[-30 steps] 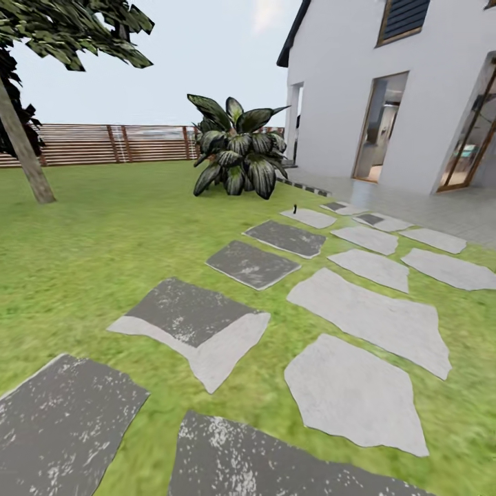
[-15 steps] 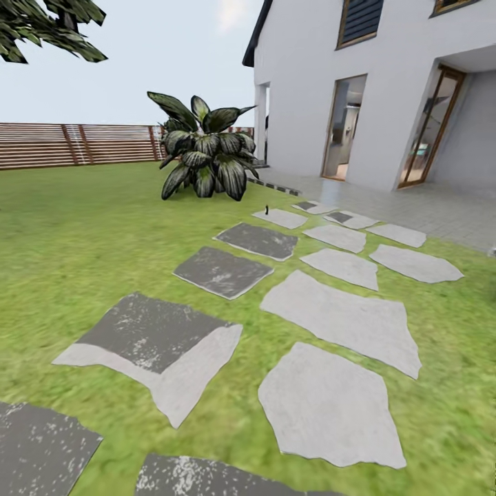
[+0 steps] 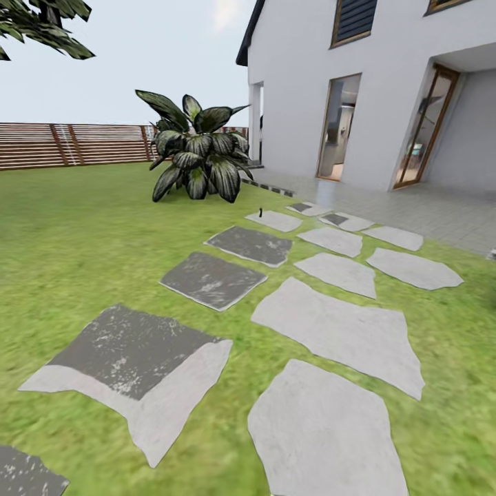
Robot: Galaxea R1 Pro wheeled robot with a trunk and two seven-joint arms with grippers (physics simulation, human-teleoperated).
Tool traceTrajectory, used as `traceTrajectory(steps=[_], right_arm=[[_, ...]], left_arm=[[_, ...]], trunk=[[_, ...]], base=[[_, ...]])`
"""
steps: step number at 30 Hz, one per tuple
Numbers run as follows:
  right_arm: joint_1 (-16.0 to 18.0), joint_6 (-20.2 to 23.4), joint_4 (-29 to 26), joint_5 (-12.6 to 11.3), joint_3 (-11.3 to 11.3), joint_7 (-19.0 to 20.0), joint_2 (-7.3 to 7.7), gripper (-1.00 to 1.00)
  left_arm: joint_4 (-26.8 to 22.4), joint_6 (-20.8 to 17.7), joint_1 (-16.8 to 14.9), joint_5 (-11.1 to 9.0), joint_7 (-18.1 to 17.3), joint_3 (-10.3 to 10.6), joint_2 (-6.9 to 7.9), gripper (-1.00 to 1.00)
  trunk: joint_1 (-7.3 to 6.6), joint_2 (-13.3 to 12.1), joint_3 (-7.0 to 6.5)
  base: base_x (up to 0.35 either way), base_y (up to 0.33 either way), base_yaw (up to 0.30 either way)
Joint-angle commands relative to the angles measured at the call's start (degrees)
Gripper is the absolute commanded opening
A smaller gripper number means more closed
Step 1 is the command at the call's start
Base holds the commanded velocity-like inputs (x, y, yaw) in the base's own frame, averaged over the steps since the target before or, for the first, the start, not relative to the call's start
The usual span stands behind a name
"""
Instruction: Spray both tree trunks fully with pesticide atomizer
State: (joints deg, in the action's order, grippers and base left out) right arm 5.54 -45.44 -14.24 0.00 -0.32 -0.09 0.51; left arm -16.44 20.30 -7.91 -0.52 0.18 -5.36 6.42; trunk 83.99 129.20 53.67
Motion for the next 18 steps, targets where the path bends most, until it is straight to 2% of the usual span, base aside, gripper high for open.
traceTrajectory(steps=[1,18], right_arm=[[0.0,0.0,0.0,0.0,0.0,0.0,-0.02,1.00],[0.0,0.0,0.0,0.0,0.0,0.0,-0.05,1.00]], left_arm=[[0.0,0.0,0.0,0.0,0.0,0.0,0.00,1.00],[0.0,0.0,0.0,0.0,0.0,0.0,0.00,1.00]], trunk=[[0.00,0.0,0.00],[0.00,0.0,0.00]], base=[[0.328,-0.102,0.000],[0.327,-0.102,0.000]])
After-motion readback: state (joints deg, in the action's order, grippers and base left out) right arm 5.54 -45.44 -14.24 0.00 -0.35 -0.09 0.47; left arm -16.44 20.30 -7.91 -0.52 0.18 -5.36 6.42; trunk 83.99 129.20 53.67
